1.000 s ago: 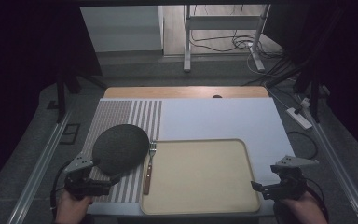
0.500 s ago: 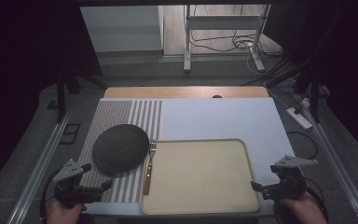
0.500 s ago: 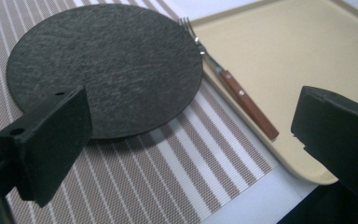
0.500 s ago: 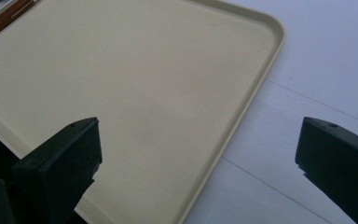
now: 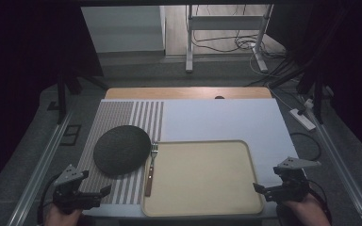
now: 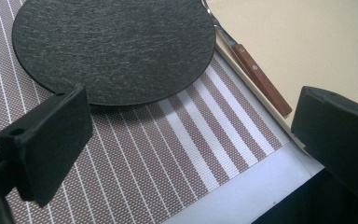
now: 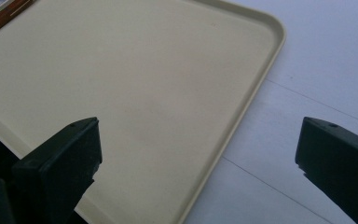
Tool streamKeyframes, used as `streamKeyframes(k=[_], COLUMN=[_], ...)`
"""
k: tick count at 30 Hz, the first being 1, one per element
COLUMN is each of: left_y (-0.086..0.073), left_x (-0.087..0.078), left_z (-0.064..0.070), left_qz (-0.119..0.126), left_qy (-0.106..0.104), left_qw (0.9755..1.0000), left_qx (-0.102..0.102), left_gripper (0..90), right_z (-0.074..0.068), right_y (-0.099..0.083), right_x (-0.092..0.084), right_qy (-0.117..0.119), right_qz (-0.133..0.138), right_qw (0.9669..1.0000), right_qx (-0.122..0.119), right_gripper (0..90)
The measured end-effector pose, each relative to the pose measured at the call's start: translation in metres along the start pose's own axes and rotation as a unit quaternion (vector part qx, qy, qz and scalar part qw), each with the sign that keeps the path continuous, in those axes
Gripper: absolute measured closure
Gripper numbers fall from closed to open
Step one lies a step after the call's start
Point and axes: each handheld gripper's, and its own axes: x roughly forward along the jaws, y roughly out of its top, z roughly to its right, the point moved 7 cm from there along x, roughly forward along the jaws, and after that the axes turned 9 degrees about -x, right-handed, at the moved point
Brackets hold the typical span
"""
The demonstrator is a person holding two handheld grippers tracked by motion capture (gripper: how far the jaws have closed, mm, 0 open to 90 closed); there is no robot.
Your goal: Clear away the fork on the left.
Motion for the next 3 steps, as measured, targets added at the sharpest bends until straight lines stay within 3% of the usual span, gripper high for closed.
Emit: streamKeyframes(k=[3], left_y=[0.0008], left_x=[0.0001], left_z=[0.0002], left_qz=[0.001], left_qy=[-0.002], left_qw=[1.0], left_qx=[-0.001], left_gripper=[0.0], right_z=[0.0005], right_y=[-0.0007], right_x=[0.0002], right_qy=[0.001], right_qz=[-0.001], right_qw=[1.0], right_qx=[0.0], right_gripper=[0.9])
